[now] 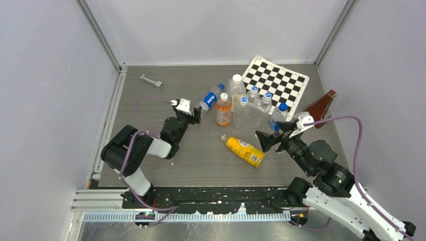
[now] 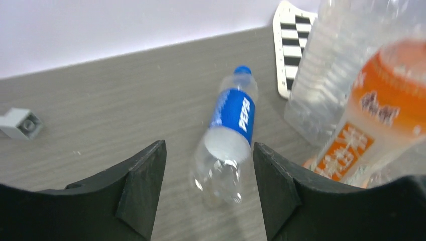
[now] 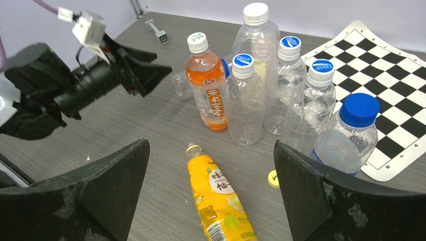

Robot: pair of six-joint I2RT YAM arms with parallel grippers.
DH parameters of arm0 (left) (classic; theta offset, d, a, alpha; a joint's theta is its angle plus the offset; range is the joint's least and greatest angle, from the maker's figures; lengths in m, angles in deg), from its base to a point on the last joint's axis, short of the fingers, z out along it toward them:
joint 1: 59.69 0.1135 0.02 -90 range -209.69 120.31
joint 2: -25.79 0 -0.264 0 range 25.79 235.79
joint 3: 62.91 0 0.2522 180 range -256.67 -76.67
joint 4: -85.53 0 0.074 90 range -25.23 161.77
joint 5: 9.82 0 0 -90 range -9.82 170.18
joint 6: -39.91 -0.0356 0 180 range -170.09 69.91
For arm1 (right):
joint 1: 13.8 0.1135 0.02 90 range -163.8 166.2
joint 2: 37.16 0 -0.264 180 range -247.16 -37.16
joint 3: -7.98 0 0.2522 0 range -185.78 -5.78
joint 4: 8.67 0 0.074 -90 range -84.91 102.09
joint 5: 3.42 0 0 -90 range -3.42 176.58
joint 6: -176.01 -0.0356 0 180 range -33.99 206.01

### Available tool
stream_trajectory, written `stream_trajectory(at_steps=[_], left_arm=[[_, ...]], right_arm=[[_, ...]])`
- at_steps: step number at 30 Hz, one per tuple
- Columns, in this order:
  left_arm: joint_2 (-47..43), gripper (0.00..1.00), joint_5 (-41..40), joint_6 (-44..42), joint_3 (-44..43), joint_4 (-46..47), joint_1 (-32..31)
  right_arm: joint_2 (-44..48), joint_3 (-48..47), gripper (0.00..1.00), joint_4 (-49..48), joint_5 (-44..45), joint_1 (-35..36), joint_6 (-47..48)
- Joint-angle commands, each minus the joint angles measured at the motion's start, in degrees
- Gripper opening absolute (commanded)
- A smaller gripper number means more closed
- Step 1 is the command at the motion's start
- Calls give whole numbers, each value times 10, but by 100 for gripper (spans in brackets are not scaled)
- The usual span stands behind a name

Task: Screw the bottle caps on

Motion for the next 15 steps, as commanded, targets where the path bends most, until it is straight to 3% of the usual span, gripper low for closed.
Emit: stream_trajectory(at_steps=[1, 5, 8, 15], left_arm=[[-89, 69, 10, 2, -81, -154, 22], [-97, 82, 33, -13, -189, -394, 38], [-65, 88, 78, -13, -256, -486, 63], [15, 93, 177, -28, -399, -657, 94]], right_arm=[[-14, -33, 100, -6, -5, -1, 10], [-22, -45, 100, 10, -5, -2, 13], [-24, -51, 100, 17, -5, -2, 15], [-27, -57, 100, 31, 0, -2, 17]])
